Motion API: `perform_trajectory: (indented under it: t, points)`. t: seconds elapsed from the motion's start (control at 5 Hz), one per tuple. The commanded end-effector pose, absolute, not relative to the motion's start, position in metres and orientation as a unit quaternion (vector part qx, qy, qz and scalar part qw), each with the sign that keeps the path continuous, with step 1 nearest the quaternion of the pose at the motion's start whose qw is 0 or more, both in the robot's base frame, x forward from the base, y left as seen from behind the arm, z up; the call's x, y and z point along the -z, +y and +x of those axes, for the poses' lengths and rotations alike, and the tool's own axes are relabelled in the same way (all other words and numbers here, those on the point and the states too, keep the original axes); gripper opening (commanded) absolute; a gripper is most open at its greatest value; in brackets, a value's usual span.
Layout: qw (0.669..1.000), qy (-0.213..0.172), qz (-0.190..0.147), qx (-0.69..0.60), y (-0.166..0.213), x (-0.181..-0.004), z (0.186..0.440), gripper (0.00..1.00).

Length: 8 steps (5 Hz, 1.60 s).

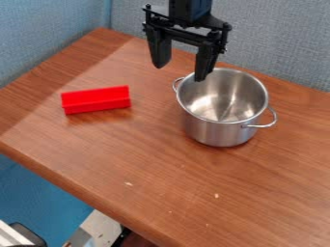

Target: Put the red object in the metal pot

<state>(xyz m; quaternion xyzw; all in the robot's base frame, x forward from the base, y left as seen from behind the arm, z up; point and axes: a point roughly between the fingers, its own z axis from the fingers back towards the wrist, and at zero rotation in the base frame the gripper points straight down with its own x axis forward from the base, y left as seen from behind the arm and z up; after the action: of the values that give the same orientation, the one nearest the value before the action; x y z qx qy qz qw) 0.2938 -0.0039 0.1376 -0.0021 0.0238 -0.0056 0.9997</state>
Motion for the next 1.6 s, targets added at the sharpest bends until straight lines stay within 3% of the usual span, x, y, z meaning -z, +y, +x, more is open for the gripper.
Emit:
perform_trajectory:
  t: [0.0,0.6,0.8,1.2,1.4]
  points:
    - [0.999,0.033,-0.003,0.008,-0.003,-0.132,0.292,1.00]
    - [0.968,0.034,0.036,0.246,0.088,-0.130,0.259,1.00]
    - [0.935,0.050,0.035,0.349,0.122,-0.121,0.252,1.00]
    - [0.934,0.089,0.031,0.345,0.159,-0.087,0.245,1.00]
    - [0.931,0.093,0.034,0.352,0.160,-0.074,0.246,1.00]
